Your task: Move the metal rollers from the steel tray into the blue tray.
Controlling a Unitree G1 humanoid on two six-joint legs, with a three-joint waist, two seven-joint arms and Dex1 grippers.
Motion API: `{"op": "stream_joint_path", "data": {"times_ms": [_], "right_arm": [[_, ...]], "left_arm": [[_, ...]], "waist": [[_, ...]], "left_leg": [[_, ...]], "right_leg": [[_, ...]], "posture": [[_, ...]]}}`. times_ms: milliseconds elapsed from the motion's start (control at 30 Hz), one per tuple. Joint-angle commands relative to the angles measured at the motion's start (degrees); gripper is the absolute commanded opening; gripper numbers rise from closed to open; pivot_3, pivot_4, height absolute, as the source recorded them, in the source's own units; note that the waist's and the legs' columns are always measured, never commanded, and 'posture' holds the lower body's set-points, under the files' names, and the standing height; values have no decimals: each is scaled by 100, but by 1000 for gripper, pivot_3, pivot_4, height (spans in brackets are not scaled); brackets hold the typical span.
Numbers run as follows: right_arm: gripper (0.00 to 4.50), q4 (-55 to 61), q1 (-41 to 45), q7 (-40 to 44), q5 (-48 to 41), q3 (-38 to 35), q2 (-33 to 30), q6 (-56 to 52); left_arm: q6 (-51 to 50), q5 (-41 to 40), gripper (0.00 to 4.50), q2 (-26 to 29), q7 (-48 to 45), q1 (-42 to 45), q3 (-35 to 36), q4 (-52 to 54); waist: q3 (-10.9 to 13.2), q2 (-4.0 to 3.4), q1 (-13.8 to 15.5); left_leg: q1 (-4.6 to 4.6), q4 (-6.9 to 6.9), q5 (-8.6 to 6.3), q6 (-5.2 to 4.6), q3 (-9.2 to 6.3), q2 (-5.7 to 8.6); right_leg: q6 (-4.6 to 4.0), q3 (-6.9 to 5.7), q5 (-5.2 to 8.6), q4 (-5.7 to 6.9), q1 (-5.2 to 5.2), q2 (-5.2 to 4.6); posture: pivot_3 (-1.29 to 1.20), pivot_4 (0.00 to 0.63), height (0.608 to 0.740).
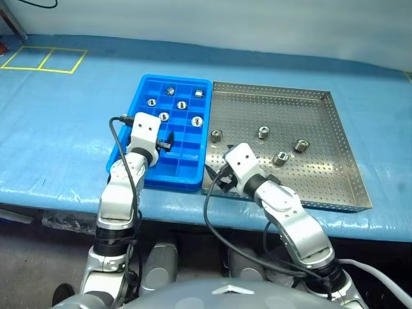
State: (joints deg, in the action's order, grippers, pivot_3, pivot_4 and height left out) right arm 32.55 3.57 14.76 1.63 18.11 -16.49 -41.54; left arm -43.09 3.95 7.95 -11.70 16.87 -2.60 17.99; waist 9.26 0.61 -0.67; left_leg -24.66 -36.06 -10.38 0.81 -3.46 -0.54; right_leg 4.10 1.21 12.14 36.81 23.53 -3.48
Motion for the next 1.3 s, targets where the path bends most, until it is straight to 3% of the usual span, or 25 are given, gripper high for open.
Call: {"op": "stream_joint_path", "data": {"times_ms": [33, 300, 800, 933, 1100, 1133, 1300], "right_arm": [[4500, 69, 25, -520, 194, -729, 142, -160], [4500, -592, 343, -1464, 298, -2070, 693, -545], [4500, -2062, 645, -1613, 16, -2365, 1151, -114], [3569, -2108, 692, -1569, -176, -2480, 1267, -151], [1875, -1939, 778, -1550, -154, -2304, 1230, -210], [1713, -1904, 806, -1526, -149, -2254, 1221, -217], [1725, -1654, 1078, -1372, -125, -1813, 1254, -297]], "left_arm": [[744, -95, 4476, -31, -244, 187, -405, -203], [2422, -436, 4476, -367, -865, -41, -1148, -689], [2568, -842, 4476, -168, -1401, -811, -1438, -182], [2507, -847, 4500, -120, -1332, -988, -1420, -18], [2609, -797, 4500, -104, -1132, -1220, -1334, 133], [2627, -784, 4500, -111, -1076, -1265, -1313, 161], [2662, -797, 4500, -95, -776, -1555, -1034, 388]], "waist": [[0, 0, -13], [-1, -2, -96], [-4, -12, -141], [-5, -14, -125], [-5, -15, -88], [-5, -15, -82], [-2, -20, -55]], "left_leg": [[-1, 1, 0, 0, 1, 0], [1, 2, 0, 0, 8, -2], [7, 6, 1, -3, 8, -4], [8, 7, 1, -3, 6, -4], [8, 7, 1, -3, 7, -4], [8, 7, 1, -3, 7, -4], [6, 11, 1, -3, 6, -5]], "right_leg": [[0, 1, 0, -1, 0, 0], [-2, 6, -1, 1, 2, 0], [-4, 8, 0, 5, 2, 2], [-4, 7, 0, 5, 0, 3], [-4, 7, 1, 4, 1, 2], [-4, 7, 1, 5, 2, 2], [-6, 7, 2, 5, 7, 3]], "posture": [[-42, 150, 740], [-73, 150, 740], [9, 150, 740], [24, 150, 740], [52, 150, 740], [59, 150, 740], [96, 150, 740]]}}
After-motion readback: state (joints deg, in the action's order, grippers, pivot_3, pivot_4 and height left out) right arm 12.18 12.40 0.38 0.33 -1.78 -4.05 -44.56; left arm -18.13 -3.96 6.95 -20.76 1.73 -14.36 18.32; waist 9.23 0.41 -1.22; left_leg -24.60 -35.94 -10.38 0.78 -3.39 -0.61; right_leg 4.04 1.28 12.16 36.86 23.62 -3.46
